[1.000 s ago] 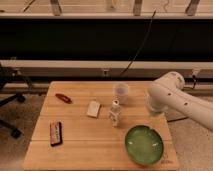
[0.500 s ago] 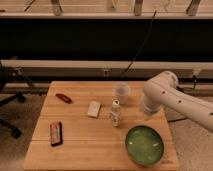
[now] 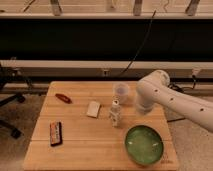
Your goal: Knock the bottle over
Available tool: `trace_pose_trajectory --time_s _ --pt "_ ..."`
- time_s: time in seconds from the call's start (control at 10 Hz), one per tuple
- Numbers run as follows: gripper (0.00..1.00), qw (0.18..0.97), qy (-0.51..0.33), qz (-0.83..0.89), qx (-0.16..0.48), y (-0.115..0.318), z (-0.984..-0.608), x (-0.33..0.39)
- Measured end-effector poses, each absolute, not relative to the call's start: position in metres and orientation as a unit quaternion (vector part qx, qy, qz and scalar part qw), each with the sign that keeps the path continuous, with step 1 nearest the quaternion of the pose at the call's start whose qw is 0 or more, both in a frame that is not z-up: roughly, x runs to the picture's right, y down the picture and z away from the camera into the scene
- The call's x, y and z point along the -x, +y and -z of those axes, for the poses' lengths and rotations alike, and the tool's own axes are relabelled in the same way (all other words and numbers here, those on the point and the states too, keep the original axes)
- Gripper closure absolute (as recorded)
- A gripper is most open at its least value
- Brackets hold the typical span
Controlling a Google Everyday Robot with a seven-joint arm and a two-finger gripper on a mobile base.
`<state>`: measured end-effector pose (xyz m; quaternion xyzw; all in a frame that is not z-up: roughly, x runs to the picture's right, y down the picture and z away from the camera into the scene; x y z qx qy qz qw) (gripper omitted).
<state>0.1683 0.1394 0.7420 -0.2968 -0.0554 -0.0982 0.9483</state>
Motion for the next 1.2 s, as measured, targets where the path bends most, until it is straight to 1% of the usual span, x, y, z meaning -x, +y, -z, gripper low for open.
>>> trace_pose_trajectory --time_s 0.6,1.2 --pt "1.00 0.943 -0.080 0.137 0.294 0.126 -0.745 -0.123" --pt "1.00 0.930 -0.107 0.195 0.293 0.117 -0.755 -0.057"
